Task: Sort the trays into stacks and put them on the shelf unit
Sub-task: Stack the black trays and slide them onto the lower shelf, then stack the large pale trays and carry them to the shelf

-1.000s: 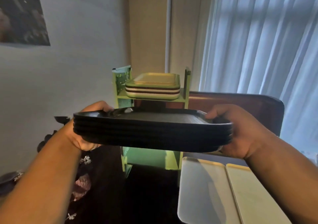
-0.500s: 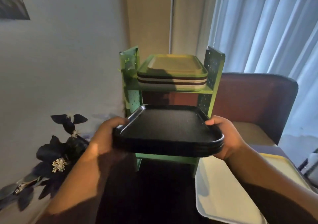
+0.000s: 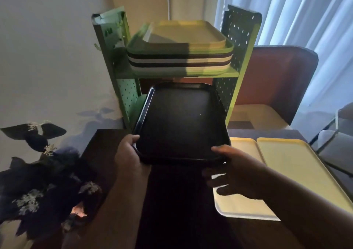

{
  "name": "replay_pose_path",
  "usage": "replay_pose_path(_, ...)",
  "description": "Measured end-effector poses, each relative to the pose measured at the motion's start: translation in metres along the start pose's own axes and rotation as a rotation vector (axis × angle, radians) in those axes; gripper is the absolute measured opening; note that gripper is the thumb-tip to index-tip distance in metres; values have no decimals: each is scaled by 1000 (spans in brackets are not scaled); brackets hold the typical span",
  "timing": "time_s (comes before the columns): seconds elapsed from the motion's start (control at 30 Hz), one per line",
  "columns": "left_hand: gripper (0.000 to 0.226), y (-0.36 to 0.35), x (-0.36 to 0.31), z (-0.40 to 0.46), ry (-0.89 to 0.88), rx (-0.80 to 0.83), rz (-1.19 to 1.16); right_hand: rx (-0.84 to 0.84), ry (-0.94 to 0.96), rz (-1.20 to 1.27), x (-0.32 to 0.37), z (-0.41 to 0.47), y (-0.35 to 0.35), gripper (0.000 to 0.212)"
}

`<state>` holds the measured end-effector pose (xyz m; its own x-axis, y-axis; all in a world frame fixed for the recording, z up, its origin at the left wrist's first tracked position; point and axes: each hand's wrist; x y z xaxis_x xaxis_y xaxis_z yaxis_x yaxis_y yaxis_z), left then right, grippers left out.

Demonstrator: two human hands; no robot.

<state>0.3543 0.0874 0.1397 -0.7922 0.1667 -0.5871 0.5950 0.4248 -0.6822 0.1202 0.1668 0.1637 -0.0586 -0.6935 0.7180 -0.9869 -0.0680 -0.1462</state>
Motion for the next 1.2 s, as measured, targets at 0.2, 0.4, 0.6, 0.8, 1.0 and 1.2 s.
replay_pose_path(0.2,23,-15,4,28,54,-58,162,-74,57,273,21,31,-1,32)
replay_pose_path(0.4,38,-37,4,36,204,-30,266,-123,189,392,44,53,-9,33)
replay_pose_path(0.6,19,-37,22,34,188,35,361,-129,236,406,41,64,-7,30)
replay_pose_path(0.8,19,-40,21,38,185,47,405,-83,266,397,38,65,-2,31)
replay_pose_path(1.0,22,-41,25,28,142,38,346,21,228,351,34,68,6,36)
replay_pose_path(1.2,43,-13,82,-8,-55,17,543,-50,269,369,-11,64,39,46)
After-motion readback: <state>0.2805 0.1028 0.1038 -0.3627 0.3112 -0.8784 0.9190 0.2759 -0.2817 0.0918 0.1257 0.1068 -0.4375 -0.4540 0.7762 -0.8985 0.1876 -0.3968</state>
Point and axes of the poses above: each hand's wrist, its own z-axis towards the middle knuckle, its own y-axis out of the back of the hand, x = y × z, and after that the axes turned 2 degrees about -z, right-handed
